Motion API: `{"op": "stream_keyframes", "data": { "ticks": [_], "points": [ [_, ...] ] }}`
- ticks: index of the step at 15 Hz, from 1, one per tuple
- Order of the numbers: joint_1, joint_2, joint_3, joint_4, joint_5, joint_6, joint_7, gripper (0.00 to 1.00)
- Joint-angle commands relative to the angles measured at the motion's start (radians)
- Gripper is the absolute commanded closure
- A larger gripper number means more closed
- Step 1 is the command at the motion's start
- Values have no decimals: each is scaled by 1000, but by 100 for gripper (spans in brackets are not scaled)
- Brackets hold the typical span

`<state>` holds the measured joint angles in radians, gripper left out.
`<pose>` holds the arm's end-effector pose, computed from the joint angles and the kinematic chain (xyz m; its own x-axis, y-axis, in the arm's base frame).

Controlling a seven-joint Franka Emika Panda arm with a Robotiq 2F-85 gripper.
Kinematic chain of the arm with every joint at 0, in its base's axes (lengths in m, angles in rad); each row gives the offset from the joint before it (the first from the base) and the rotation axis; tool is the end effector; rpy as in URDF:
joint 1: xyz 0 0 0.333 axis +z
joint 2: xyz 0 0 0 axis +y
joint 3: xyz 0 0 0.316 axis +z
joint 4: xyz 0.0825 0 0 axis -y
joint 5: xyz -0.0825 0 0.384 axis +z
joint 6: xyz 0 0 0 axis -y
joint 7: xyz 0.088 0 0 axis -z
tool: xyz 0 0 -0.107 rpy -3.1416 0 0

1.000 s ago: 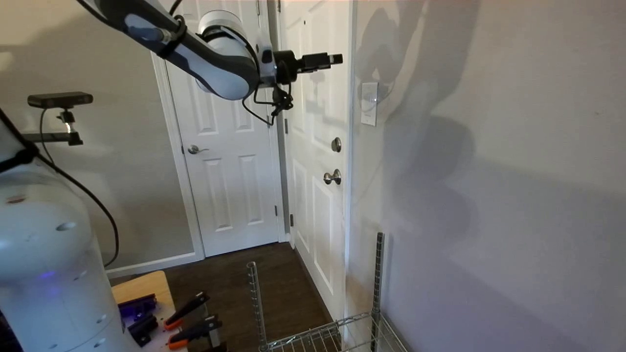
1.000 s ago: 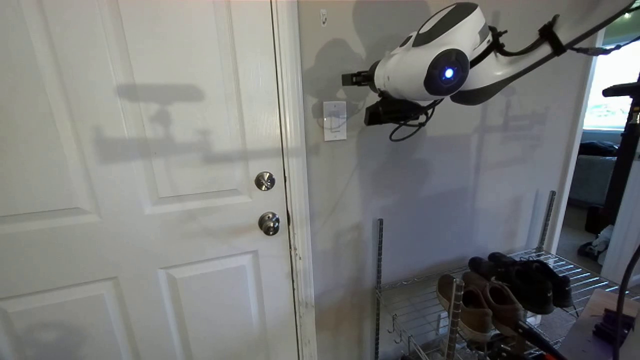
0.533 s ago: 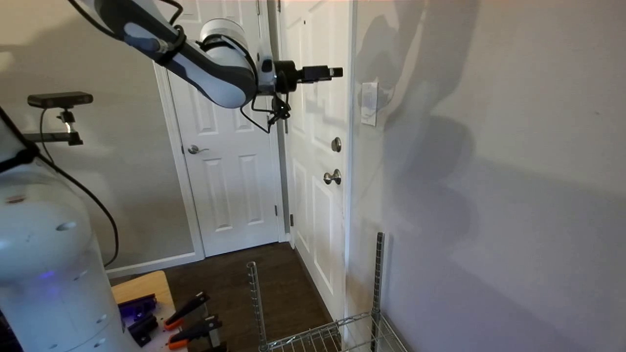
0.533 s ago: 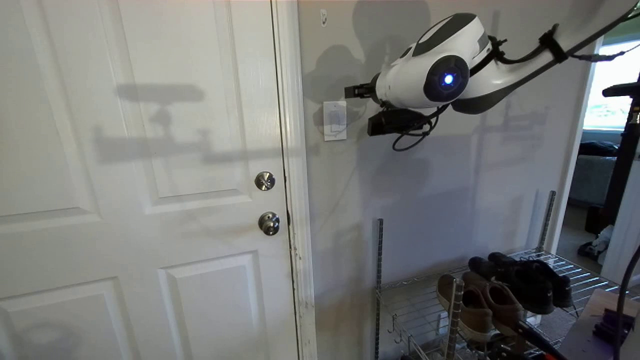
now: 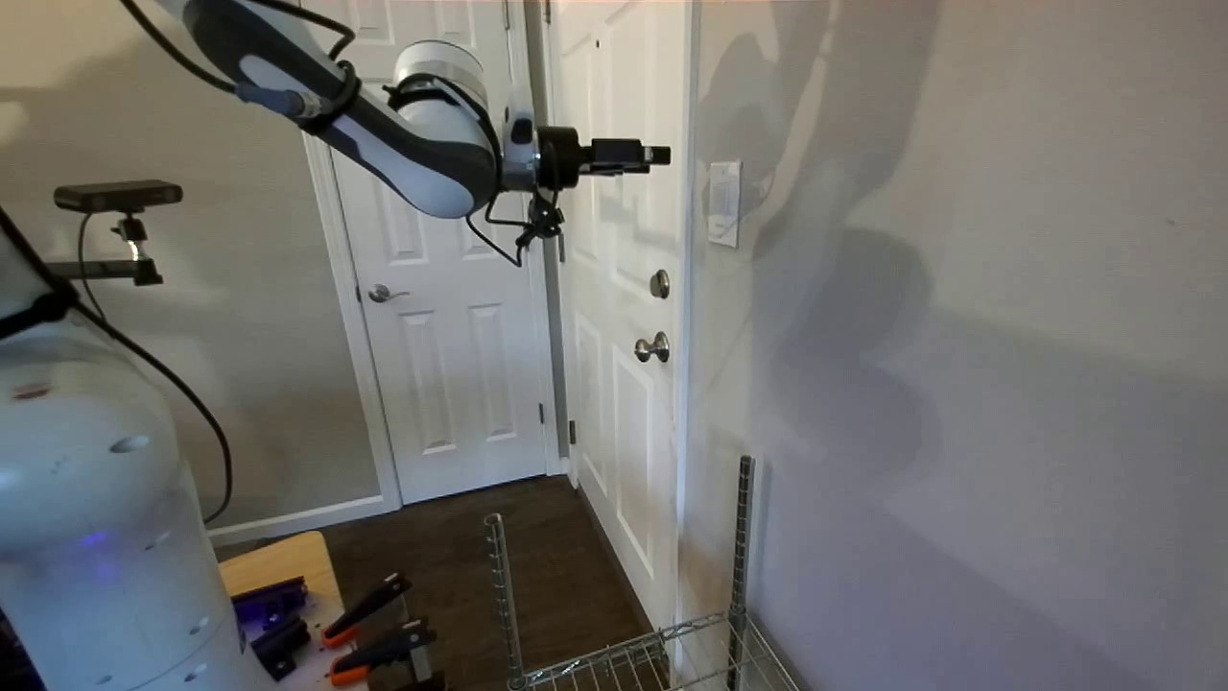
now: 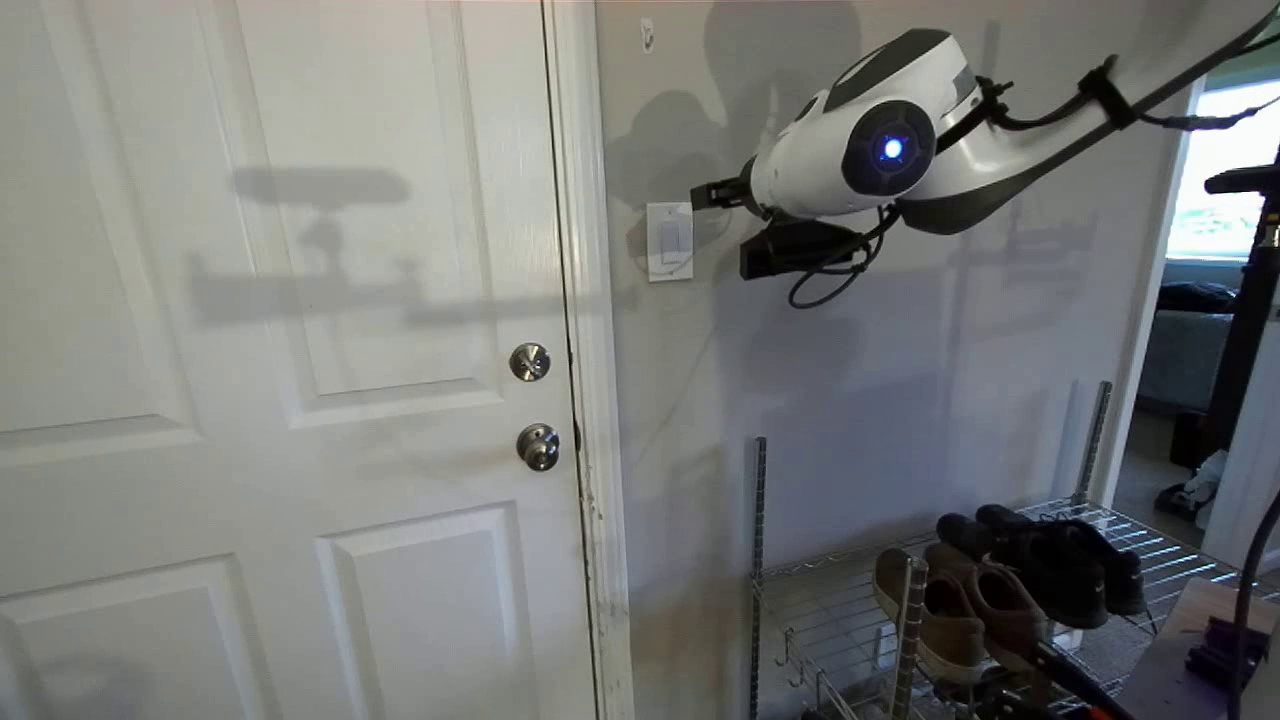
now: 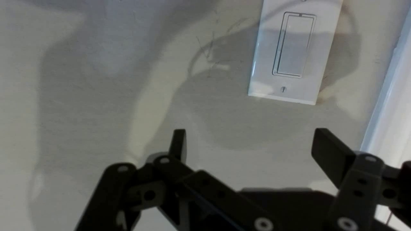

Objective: Press the switch on top to turn on the light

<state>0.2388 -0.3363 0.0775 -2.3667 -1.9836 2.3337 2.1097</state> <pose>0.4608 0.1374 0.5069 0.0627 0.0674 0.9958 -0.3978 -0.9134 0.0869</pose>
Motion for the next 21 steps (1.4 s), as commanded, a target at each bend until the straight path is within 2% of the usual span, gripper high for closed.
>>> {"op": "stream_keyframes", "data": {
  "ticks": [1, 8, 21],
  "points": [
    [-4, 0, 4, -6, 46, 14, -60, 0],
    [-5, 17, 6, -11, 72, 19, -78, 0],
    [-11, 63, 9, 14, 57, 22, -75, 0]
  ]
}}
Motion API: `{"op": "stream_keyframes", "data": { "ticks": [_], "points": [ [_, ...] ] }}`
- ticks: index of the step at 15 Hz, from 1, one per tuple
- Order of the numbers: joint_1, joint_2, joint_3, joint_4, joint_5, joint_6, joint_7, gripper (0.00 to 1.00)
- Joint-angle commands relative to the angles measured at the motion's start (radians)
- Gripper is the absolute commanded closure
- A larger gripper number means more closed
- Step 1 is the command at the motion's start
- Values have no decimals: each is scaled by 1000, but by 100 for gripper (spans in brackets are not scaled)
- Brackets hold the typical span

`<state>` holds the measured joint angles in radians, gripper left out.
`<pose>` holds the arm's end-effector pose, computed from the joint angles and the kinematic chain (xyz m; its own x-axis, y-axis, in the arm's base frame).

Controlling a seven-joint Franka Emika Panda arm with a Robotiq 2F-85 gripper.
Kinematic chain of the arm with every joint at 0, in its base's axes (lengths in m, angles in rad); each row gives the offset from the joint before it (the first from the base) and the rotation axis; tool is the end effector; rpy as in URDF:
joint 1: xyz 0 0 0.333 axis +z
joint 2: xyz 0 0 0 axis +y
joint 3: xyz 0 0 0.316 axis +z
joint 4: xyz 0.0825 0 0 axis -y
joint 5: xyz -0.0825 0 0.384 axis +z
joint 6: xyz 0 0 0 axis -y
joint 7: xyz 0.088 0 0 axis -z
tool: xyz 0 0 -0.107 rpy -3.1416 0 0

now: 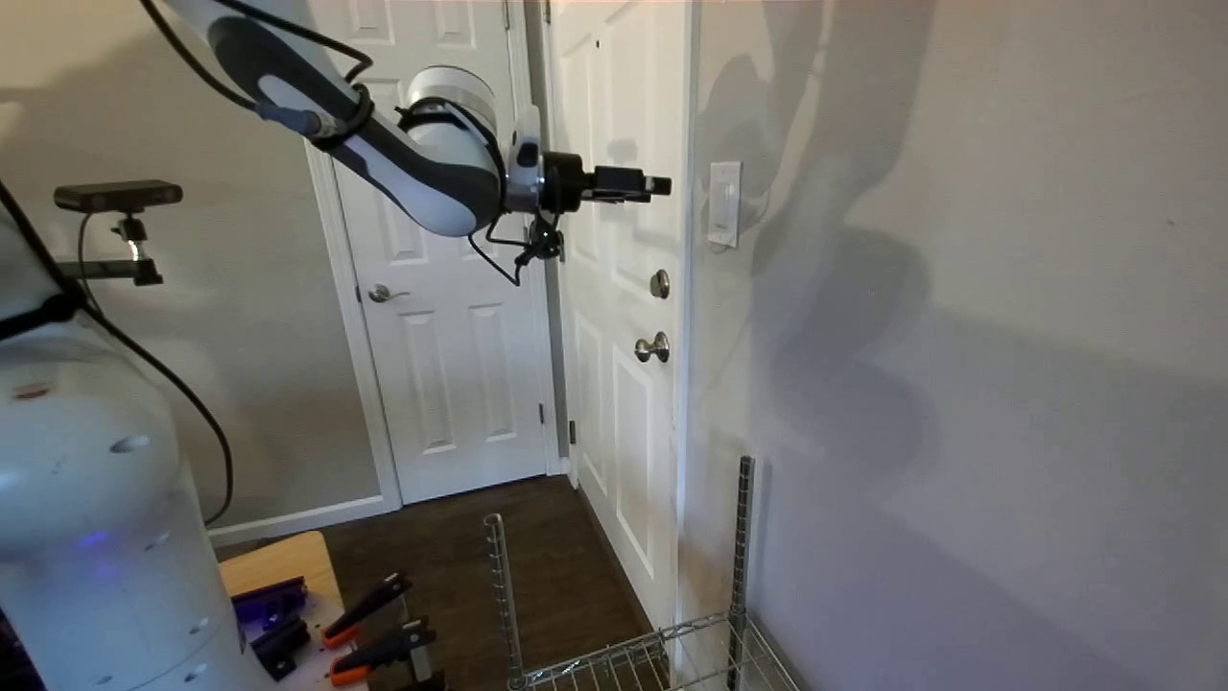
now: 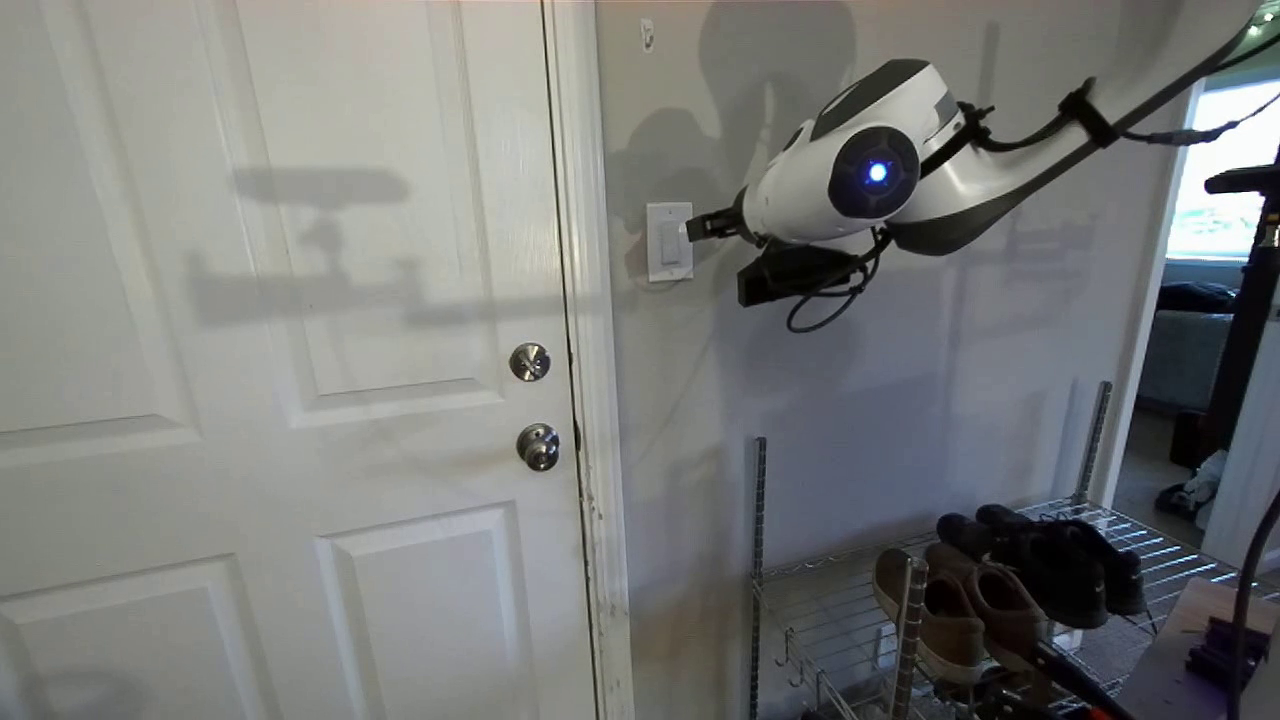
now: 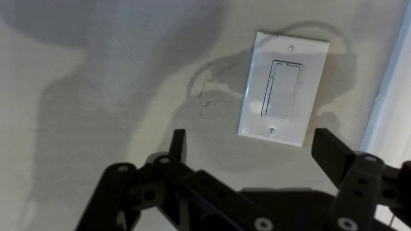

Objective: Press the switch on top to turn on the light

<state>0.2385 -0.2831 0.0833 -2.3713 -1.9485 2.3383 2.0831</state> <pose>0.4672 0.1420 0.4781 0.1405 0.0758 0.9872 -0.3949 -0.9100 0.1261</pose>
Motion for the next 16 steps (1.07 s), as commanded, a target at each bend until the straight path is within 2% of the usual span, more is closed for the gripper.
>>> {"op": "stream_keyframes", "data": {
  "ticks": [1, 16],
  "points": [
    [-11, 14, 4, 22, 22, 18, -51, 0],
    [-35, 97, 1, 86, 10, 21, -52, 0]
  ]
}}
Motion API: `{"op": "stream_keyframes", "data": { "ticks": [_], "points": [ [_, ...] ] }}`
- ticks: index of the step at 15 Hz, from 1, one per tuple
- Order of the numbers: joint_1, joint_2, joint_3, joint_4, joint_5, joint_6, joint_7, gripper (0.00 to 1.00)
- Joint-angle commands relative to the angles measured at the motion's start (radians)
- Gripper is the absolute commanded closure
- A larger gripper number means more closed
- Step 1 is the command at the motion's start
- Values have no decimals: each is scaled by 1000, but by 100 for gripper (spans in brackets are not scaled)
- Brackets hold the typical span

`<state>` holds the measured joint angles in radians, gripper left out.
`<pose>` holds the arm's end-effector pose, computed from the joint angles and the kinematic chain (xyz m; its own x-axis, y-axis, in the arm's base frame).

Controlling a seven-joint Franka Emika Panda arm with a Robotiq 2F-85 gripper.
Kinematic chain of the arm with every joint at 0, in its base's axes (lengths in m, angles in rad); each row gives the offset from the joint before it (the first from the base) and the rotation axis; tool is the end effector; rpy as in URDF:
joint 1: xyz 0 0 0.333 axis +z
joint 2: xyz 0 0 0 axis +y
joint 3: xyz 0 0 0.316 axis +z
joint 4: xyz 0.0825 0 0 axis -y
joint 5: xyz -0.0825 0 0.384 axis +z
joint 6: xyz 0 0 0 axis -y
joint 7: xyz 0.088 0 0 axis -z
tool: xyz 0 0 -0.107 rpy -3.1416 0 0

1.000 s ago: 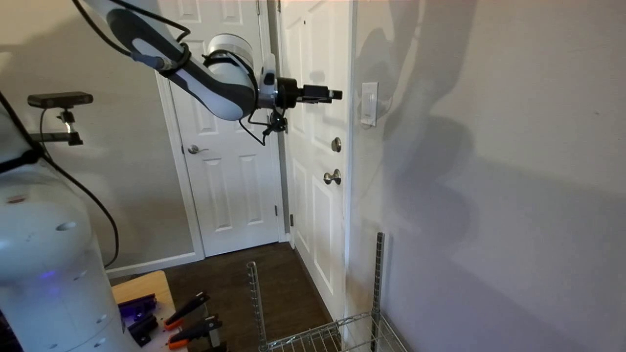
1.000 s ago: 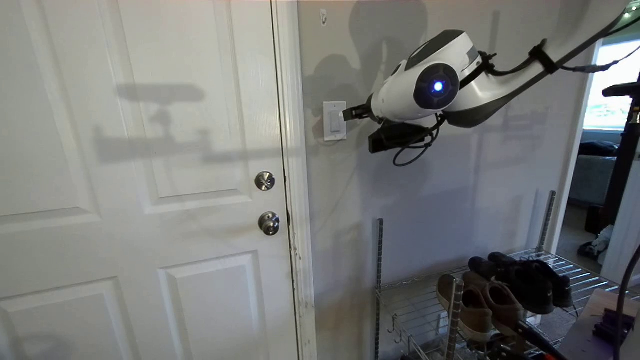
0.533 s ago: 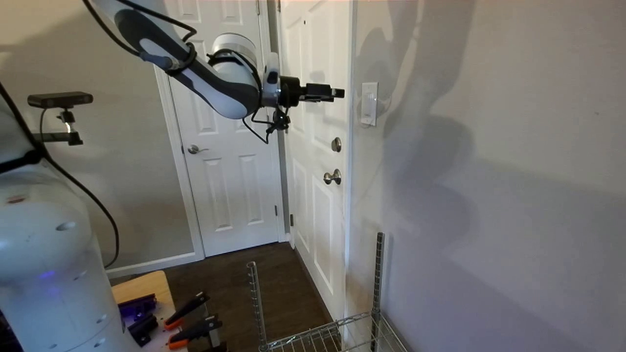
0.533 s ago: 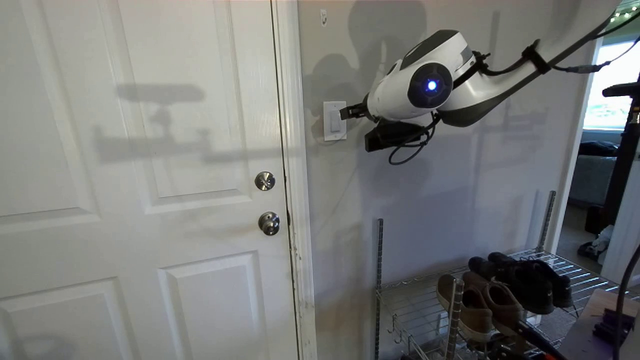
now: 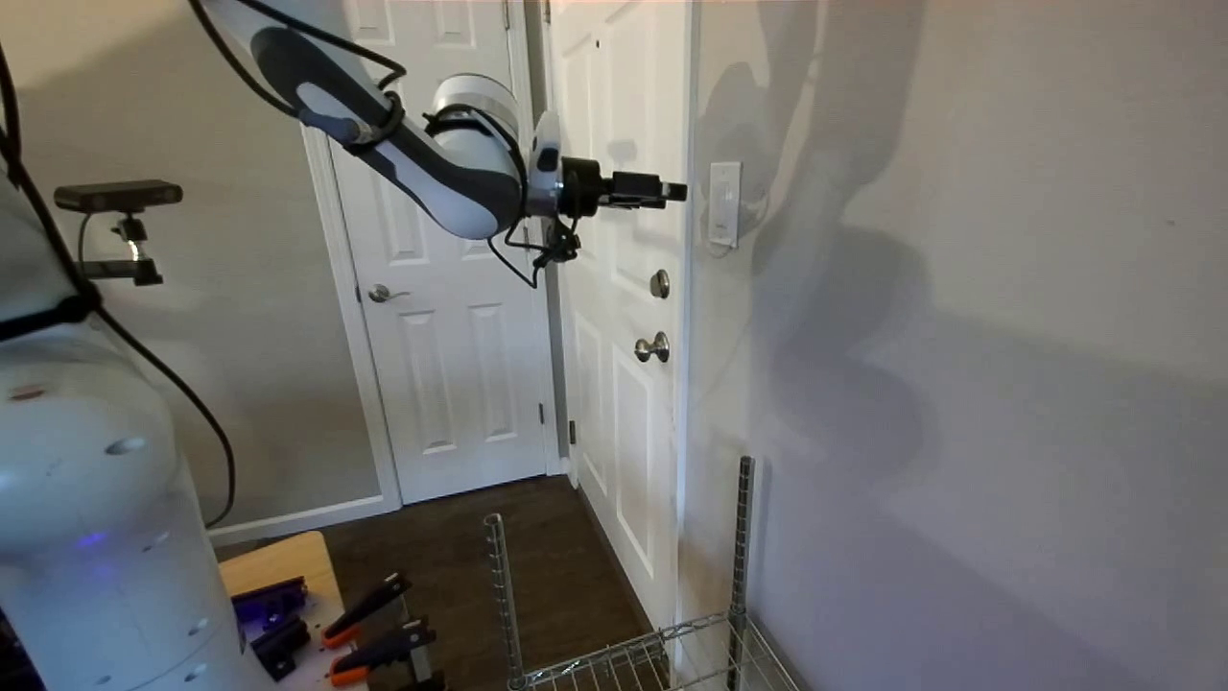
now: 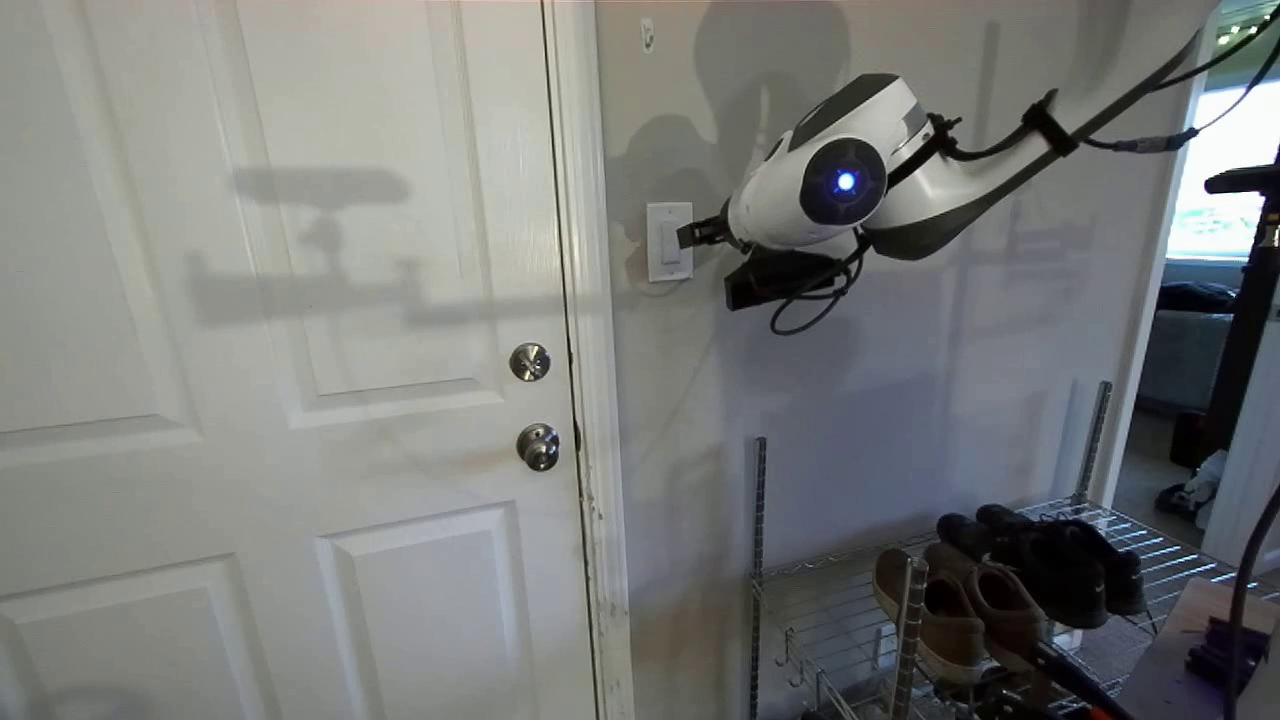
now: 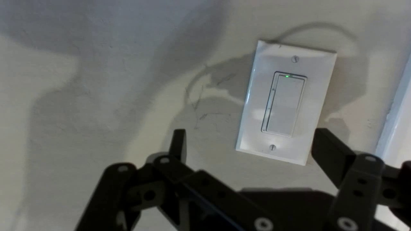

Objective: Press the switch on top to turn on the light

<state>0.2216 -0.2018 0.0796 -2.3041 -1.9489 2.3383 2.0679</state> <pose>0.4929 0.1391 0.4708 0.1631 0.0843 0.9830 -0.4077 -0.9015 0.1450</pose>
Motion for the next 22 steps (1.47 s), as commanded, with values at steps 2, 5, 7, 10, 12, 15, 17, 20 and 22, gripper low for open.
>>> {"op": "stream_keyframes", "data": {
  "ticks": [2, 5, 7, 10, 12, 15, 17, 20, 22],
  "points": [
    [-19, 28, 5, 27, 9, 21, -38, 0],
    [-24, 48, 6, 42, 10, 22, -39, 0],
    [-28, 61, 6, 51, 10, 23, -38, 0],
    [-34, 77, 6, 64, 10, 23, -38, 0],
    [-36, 81, 9, 77, 4, 19, -37, 0],
    [-37, 79, 12, 102, 0, 19, -41, 0],
    [-37, 78, 13, 115, 0, 18, -39, 0],
    [-40, 88, 11, 122, 3, 17, -32, 0],
    [-41, 91, 11, 123, 1, 19, -31, 0]
  ]
}}
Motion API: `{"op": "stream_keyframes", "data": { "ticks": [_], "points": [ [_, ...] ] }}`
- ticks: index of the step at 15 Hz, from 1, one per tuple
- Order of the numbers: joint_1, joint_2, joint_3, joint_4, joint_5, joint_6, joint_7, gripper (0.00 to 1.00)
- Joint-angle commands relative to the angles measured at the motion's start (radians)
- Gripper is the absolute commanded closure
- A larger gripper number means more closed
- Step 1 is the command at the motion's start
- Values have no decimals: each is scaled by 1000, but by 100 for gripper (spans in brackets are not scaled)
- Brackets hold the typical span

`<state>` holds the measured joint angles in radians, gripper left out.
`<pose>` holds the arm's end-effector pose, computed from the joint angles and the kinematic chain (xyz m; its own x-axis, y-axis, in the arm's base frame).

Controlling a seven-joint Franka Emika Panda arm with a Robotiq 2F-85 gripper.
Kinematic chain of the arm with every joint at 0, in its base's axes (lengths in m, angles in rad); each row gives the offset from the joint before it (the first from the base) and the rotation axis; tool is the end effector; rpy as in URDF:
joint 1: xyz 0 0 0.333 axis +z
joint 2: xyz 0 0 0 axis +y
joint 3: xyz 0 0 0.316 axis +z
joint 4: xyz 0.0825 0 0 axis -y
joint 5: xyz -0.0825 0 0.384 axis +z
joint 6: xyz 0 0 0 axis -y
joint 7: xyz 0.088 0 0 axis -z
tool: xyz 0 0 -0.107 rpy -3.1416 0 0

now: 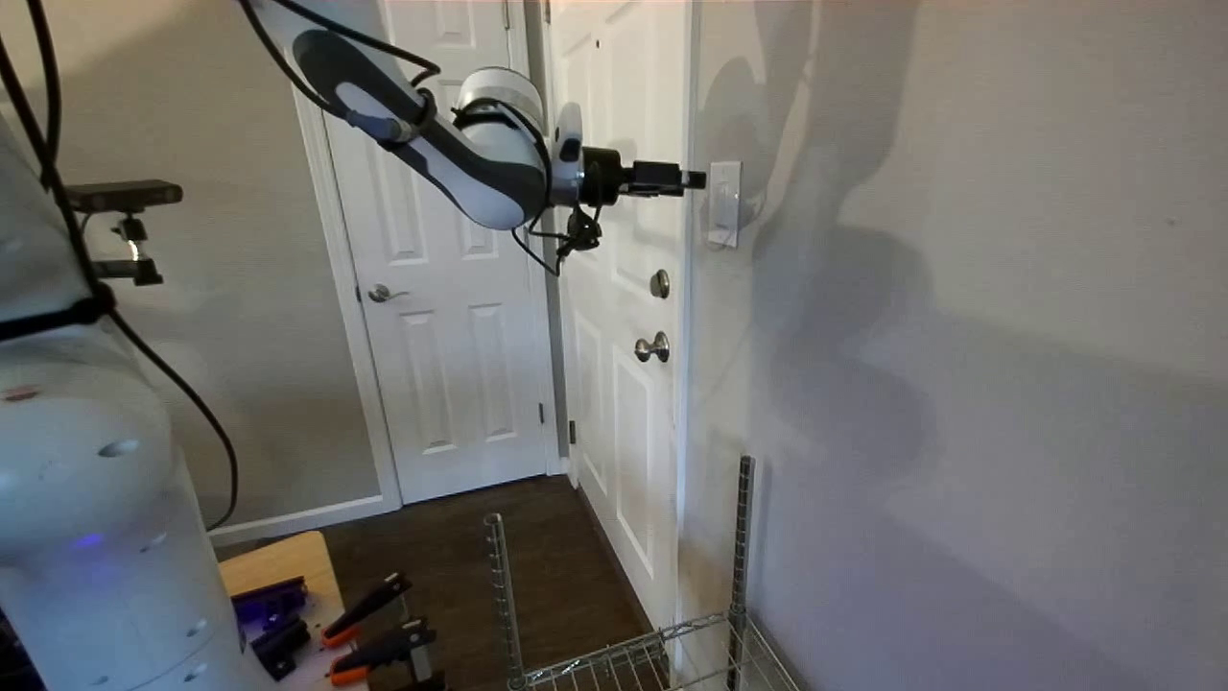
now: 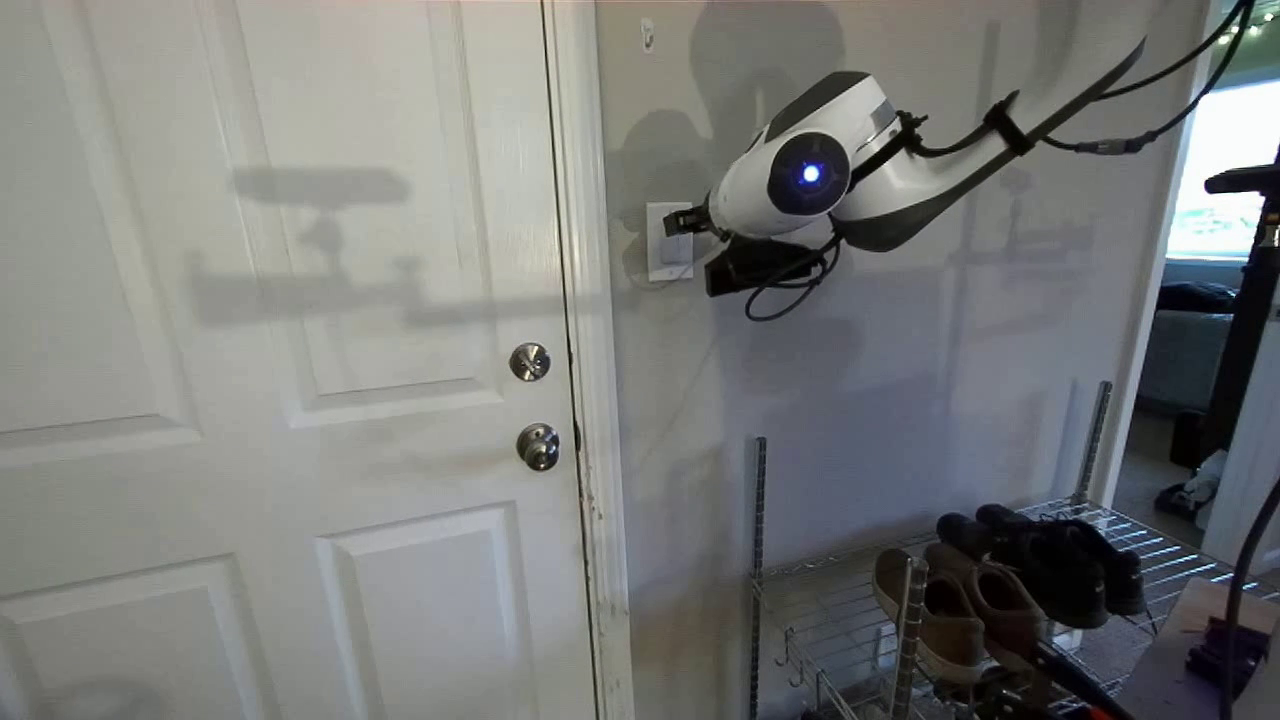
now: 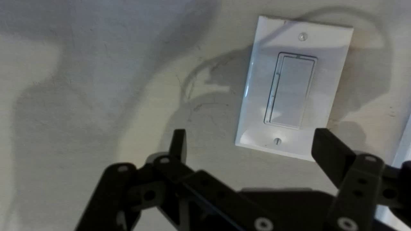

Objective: Press the switch on top to turn on the light

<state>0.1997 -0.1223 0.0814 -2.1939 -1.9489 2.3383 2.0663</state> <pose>0.5258 0.1377 0.4837 0.1377 0.0685 0.9881 -0.4280 -0.8955 0.1218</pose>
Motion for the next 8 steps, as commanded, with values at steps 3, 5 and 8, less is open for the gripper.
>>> {"op": "stream_keyframes", "data": {
  "ticks": [3, 5, 8],
  "points": [
    [-22, 21, 8, 22, 4, 21, -37, 0],
    [-23, 31, 8, 31, 5, 23, -40, 0],
    [-27, 46, 7, 50, 6, 26, -44, 0]
  ]
}}
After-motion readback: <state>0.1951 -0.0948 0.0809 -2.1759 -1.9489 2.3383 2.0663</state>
